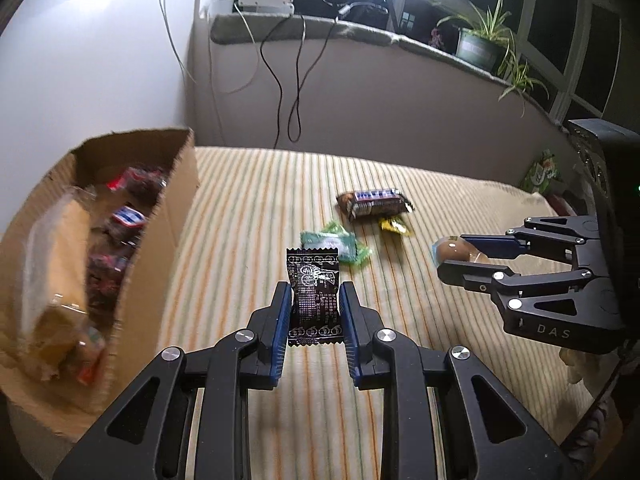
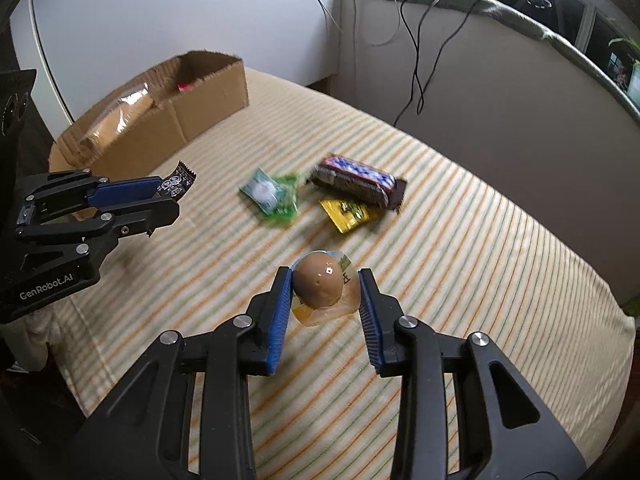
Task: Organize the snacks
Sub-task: 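Carry both snacks into the cardboard box and open both tools, then move both tools back to the bed toward the remaining snacks, then grasp the green mint candy with the left tool while the right grasps the chocolate bar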
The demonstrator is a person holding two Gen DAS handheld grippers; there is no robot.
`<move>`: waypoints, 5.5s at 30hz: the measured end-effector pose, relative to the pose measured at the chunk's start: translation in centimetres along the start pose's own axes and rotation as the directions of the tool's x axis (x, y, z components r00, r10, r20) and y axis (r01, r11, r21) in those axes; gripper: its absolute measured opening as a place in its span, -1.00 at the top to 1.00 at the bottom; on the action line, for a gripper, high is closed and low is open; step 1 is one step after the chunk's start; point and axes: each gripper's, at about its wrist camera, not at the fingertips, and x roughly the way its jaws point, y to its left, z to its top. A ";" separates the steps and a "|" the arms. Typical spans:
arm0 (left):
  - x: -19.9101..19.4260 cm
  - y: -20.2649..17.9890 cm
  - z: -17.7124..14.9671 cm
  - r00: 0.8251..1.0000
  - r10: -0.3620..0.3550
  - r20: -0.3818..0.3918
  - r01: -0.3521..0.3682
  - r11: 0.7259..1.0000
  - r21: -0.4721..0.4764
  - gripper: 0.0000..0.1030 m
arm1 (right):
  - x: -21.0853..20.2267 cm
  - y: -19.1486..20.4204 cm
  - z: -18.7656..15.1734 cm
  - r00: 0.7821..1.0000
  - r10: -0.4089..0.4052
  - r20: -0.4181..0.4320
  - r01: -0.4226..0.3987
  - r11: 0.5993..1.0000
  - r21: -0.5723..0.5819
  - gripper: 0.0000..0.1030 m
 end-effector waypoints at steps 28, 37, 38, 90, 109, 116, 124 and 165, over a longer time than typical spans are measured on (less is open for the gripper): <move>-4.8 11.7 3.8 0.985 0.125 0.118 -0.111 0.986 -0.121 0.56 | 1.7 8.4 12.9 0.987 0.106 0.117 -0.097 0.992 -0.080 0.34; -3.7 14.5 4.9 0.982 0.156 0.108 -0.140 0.980 -0.144 0.56 | 5.0 10.7 16.0 0.982 0.160 0.104 -0.150 0.984 -0.093 0.34; -3.7 14.6 4.9 0.981 0.159 0.107 -0.143 0.979 -0.144 0.56 | 5.3 10.9 16.2 0.981 0.164 0.102 -0.155 0.984 -0.091 0.34; -6.9 8.5 4.8 0.979 0.094 0.183 -0.081 0.994 -0.074 0.24 | -0.4 4.2 12.7 0.981 0.051 0.186 -0.055 0.998 0.019 -0.74; -1.6 0.6 2.1 0.997 -0.048 0.055 0.049 0.999 -0.016 0.19 | -0.4 -5.3 5.9 0.994 -0.041 0.101 0.029 0.992 0.123 -0.74; 0.8 -0.9 1.5 0.998 -0.058 0.005 0.058 0.998 0.003 0.19 | 1.6 -4.8 6.4 0.998 -0.007 0.065 0.009 0.999 -0.032 -0.74; 4.4 -1.1 1.8 0.998 -0.039 -0.047 0.040 0.999 0.021 0.19 | 4.8 -4.5 6.8 1.000 0.003 0.002 -0.003 0.984 -0.179 -0.74; 7.5 -1.3 2.7 0.998 -0.025 -0.065 0.027 0.999 0.025 0.37 | 8.8 -4.8 7.1 0.994 0.103 -0.042 -0.110 0.974 -0.197 0.43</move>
